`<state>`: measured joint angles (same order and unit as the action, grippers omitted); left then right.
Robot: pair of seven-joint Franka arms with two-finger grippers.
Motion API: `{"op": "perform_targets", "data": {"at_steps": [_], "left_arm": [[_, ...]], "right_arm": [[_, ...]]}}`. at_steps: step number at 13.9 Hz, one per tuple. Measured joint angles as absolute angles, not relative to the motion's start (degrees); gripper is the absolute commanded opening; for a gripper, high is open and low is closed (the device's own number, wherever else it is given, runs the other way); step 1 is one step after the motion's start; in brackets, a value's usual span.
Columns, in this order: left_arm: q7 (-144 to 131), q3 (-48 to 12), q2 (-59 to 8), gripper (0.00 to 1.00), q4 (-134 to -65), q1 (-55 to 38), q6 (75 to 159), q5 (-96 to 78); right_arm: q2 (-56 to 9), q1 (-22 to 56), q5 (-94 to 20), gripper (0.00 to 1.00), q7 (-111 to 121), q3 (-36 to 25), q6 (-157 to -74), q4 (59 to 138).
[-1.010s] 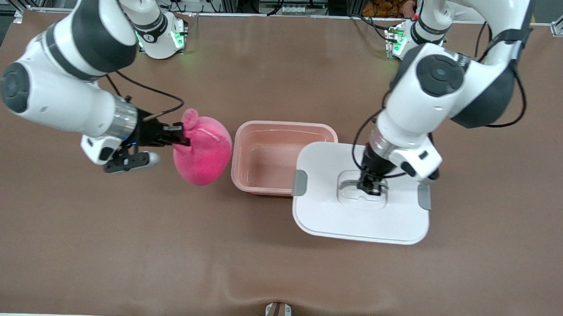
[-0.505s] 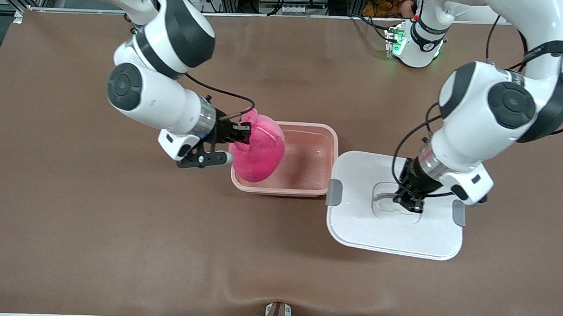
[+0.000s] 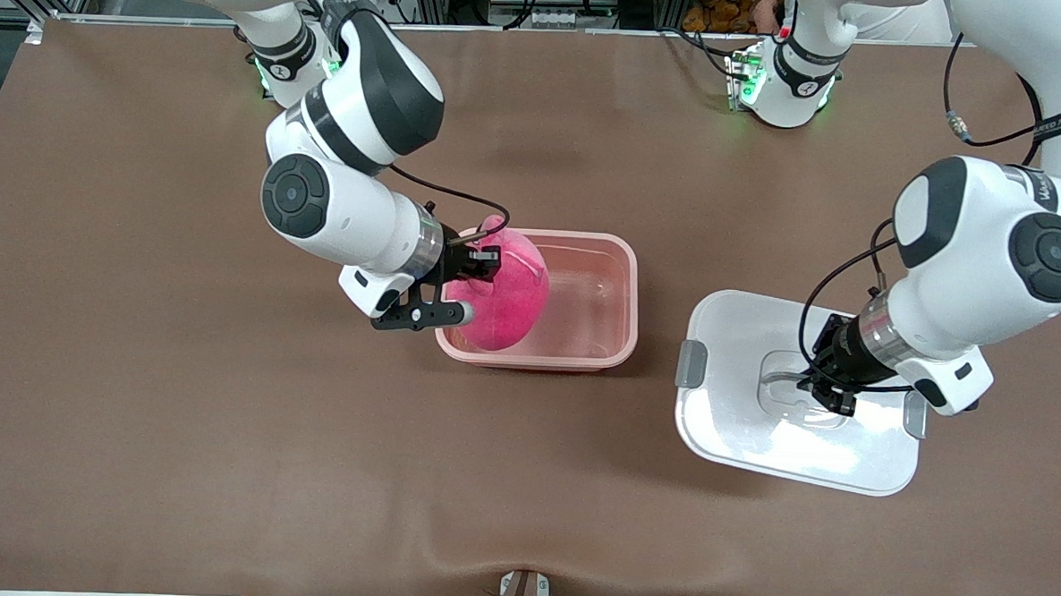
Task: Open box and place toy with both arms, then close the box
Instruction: 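Lower the plush into the pink box base with the right gripper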
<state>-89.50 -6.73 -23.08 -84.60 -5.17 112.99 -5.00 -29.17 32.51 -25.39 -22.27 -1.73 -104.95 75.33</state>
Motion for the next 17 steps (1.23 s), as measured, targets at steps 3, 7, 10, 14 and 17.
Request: {"op": "perform_targets", "data": {"at_steps": [3,7,10,14,17], "left_arm": [[-87.7,-6.9,-23.1,0.0,-85.5,-3.5,113.0,-6.4],[-87.6,-7.4,-23.0,0.0,-86.0,-3.5,113.0,-6.4],[-86.4,-7.4,-23.0,0.0,-86.8,-3.5,113.0,-5.6],[-86.3,-7.6,-22.4,0.0,-87.9,-3.6,113.4,-4.6],[-86.2,-7.7,-22.3,0.0,-88.1,-3.6,113.4,-4.6]], "right_arm": [[-30.2,32.8,-25.4,0.0,-22.3,-1.7,-104.9,75.3],[-31.0,32.8,-25.4,0.0,-22.3,-1.8,-104.8,75.3],[-31.4,32.8,-25.4,0.0,-22.3,-1.8,-104.8,75.3],[-32.8,32.8,-25.3,0.0,-22.3,-1.9,-104.8,75.3],[-33.8,32.8,-25.3,0.0,-22.3,-2.0,-104.8,75.3]]}}
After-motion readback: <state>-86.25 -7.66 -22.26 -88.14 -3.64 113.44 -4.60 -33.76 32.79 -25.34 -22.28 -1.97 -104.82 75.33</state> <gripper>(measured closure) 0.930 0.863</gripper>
